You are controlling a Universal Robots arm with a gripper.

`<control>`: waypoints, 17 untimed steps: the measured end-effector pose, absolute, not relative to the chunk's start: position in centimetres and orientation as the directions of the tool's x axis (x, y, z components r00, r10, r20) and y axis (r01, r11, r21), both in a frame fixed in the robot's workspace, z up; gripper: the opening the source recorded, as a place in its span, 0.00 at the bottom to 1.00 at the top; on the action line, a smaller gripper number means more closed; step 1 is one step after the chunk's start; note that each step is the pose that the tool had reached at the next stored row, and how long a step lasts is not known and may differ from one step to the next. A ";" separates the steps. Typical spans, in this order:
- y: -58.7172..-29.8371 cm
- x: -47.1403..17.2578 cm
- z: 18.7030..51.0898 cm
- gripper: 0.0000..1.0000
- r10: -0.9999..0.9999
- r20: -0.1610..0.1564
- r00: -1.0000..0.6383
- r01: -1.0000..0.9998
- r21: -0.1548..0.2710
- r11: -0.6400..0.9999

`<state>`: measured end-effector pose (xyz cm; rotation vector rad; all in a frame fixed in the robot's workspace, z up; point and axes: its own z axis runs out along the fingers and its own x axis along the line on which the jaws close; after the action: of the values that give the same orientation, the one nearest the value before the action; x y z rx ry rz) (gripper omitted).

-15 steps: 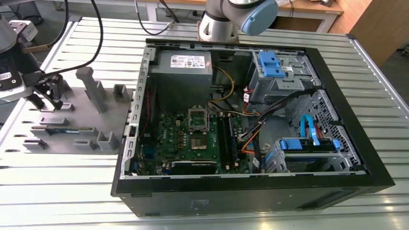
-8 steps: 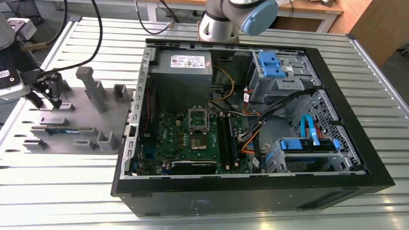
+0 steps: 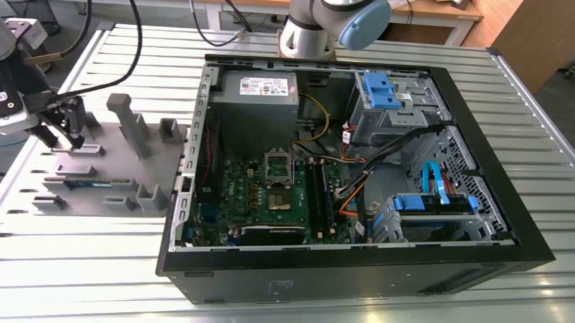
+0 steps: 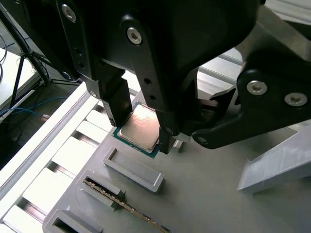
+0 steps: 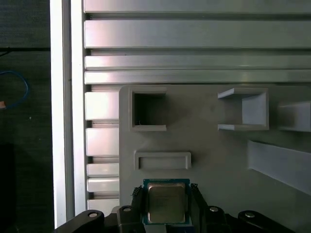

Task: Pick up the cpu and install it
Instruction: 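Pick up the cpu and move it towards the insertion slot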

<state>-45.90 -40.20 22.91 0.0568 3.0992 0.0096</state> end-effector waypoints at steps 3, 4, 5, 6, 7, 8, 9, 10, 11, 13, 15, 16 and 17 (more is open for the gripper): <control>-40.2 -45.9 23.5 0.47 0.037 -0.042 -0.998 0.036 0.008 0.999; -40.2 -45.9 23.7 0.47 0.037 -0.042 -0.998 0.036 0.008 0.999; -40.2 -45.9 23.9 0.47 0.037 -0.042 -0.998 0.036 0.008 0.999; -40.2 -45.9 24.1 0.47 0.037 -0.042 -0.998 0.036 0.008 0.999; -40.2 -45.9 24.3 0.47 0.037 -0.042 -0.998 0.036 0.008 0.999; -40.2 -45.9 24.6 0.47 0.037 -0.042 -0.998 0.036 0.008 0.999; -40.2 -45.9 24.8 0.47 0.037 -0.042 -0.998 0.036 0.008 0.999; -40.2 -45.9 25.0 0.47 0.037 -0.042 -0.998 0.036 0.008 0.999; -40.2 -45.9 25.3 0.47 0.037 -0.042 -0.998 0.036 0.008 0.999; -40.2 -45.9 25.7 0.47 0.037 -0.042 -0.998 0.036 0.008 0.999; -40.2 -45.9 26.2 0.47 0.037 -0.042 -0.998 0.036 0.008 0.999; -40.2 -45.9 26.4 0.47 0.037 -0.042 -0.998 0.036 0.008 0.999; -40.2 -45.9 26.6 0.47 0.037 -0.042 -0.998 0.036 0.009 0.999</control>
<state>-45.90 -40.20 26.63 0.0568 3.0991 0.0120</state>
